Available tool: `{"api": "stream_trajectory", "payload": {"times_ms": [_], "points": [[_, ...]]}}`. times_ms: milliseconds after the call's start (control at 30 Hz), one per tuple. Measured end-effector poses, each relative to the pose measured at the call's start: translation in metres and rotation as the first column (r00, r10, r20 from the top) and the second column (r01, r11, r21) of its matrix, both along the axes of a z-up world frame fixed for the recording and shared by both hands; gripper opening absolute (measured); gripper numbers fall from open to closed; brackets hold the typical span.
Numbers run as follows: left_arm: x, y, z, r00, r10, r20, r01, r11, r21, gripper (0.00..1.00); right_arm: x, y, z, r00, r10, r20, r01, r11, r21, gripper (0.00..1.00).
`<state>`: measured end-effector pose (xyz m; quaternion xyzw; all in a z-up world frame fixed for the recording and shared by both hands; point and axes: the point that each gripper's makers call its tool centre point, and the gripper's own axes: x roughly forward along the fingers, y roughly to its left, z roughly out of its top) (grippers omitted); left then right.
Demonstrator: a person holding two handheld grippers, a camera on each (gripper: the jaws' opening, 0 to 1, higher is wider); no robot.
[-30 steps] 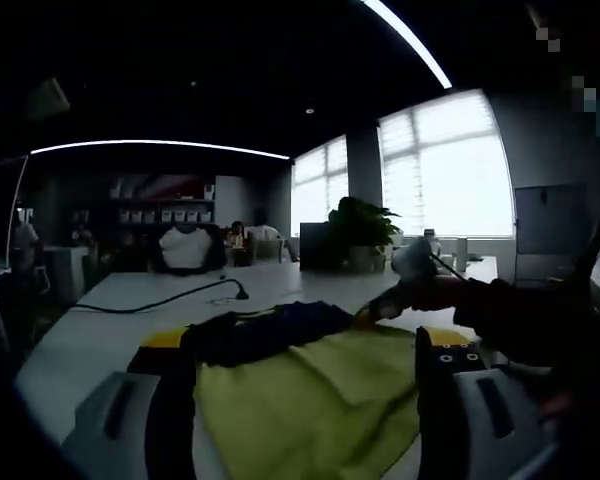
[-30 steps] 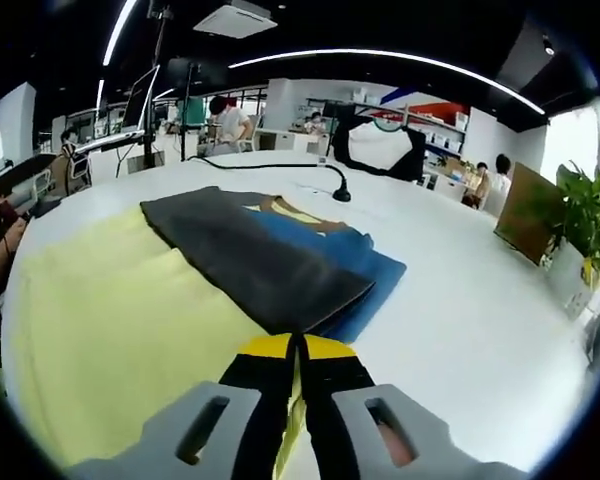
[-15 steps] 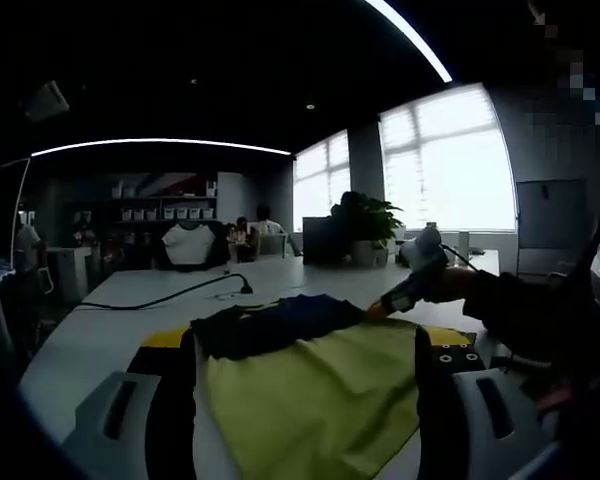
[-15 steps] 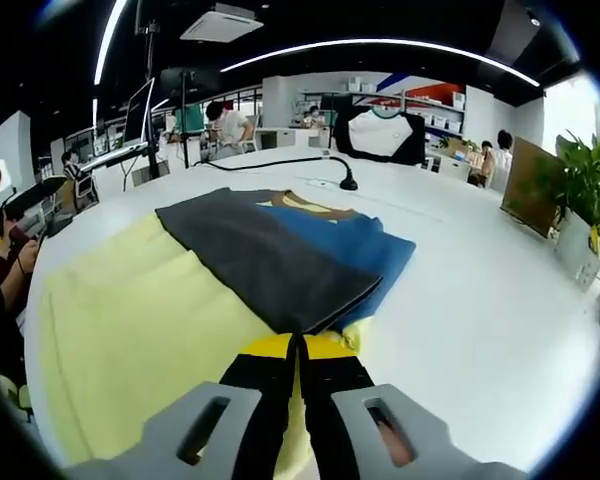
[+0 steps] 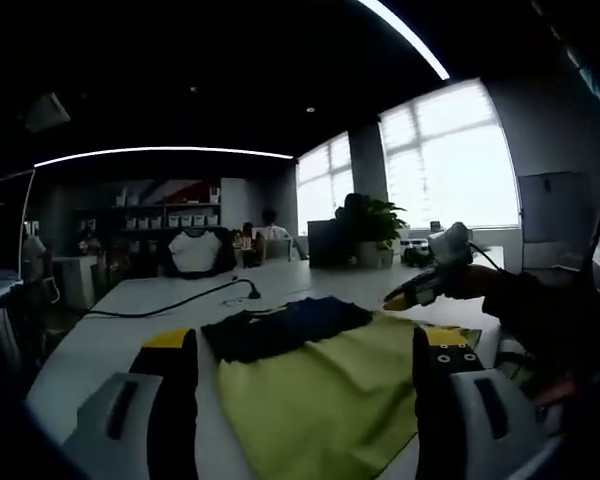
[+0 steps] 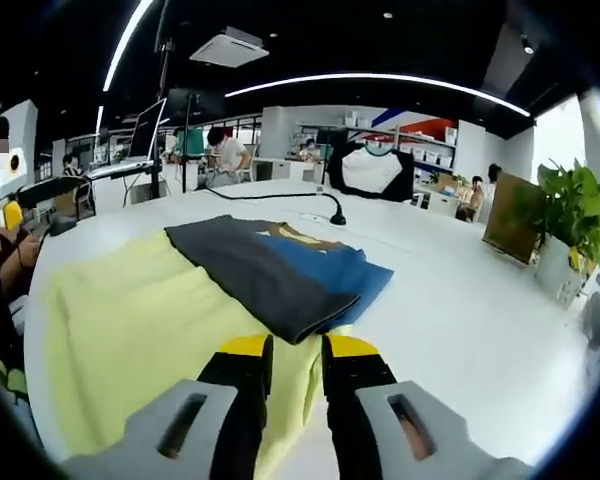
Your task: Fold the garment on the visible template until the final outline fits inside the template.
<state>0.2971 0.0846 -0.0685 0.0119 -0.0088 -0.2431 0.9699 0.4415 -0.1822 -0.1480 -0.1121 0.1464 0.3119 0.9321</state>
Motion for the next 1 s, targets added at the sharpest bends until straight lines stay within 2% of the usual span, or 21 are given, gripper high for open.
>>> {"api": "stream_trajectory", "payload": {"times_ms": [100, 267, 333, 433, 533, 600, 667, 733, 833, 1000], "points": [[0.0, 0.003, 0.002, 1.0, 0.008, 0.008, -0.008, 1.0, -0.014, 0.9, -0.007, -0.004, 0.009, 1.0, -0.007, 0.024, 0.006, 0.999, 0.038, 0.22], [-0.003, 0.004, 0.005, 1.0, 0.005, 0.01, -0.005, 1.0, -0.022, 0.92, -0.023, -0.006, 0.022, 0.997, 0.003, 0.076, -0.006, 0.999, 0.036, 0.34], [-0.005, 0.003, 0.01, 0.999, -0.003, 0.04, 0.004, 1.0, -0.029, 0.93, -0.029, -0.01, 0.032, 0.994, -0.01, 0.106, 0.005, 0.999, 0.047, 0.4], [-0.006, -0.001, 0.008, 0.999, -0.031, 0.041, 0.032, 0.999, -0.028, 0.95, -0.038, -0.016, 0.039, 0.99, -0.007, 0.141, 0.004, 1.0, 0.019, 0.46], [-0.008, -0.004, 0.007, 0.998, -0.043, 0.04, 0.044, 0.999, -0.011, 0.98, -0.046, -0.02, 0.045, 0.988, -0.006, 0.157, 0.002, 1.0, 0.024, 0.56], [-0.011, -0.005, 0.011, 0.997, -0.05, 0.067, 0.049, 0.999, 0.004, 1.0, -0.053, -0.022, 0.05, 0.983, 0.007, 0.183, -0.014, 0.999, 0.04, 0.61], [-0.011, -0.005, 0.009, 0.997, -0.052, 0.057, 0.051, 0.999, 0.012, 1.0, -0.062, -0.019, 0.051, 0.981, 0.041, 0.189, -0.047, 0.998, 0.029, 0.64], [-0.013, -0.003, 0.007, 0.998, -0.055, 0.044, 0.054, 0.998, 0.018, 1.0, -0.067, -0.016, 0.06, 0.968, 0.069, 0.242, -0.077, 0.997, 0.022, 0.69], [-0.017, -0.002, 0.012, 0.996, -0.067, 0.066, 0.066, 0.998, 0.017, 1.0, -0.073, -0.021, 0.059, 0.969, 0.069, 0.236, -0.071, 0.998, -0.003, 0.74], [-0.02, -0.002, 0.007, 0.996, -0.072, 0.056, 0.07, 0.997, 0.044, 1.0, -0.079, -0.028, 0.056, 0.97, 0.06, 0.234, -0.065, 0.998, 0.012, 0.81]]}}
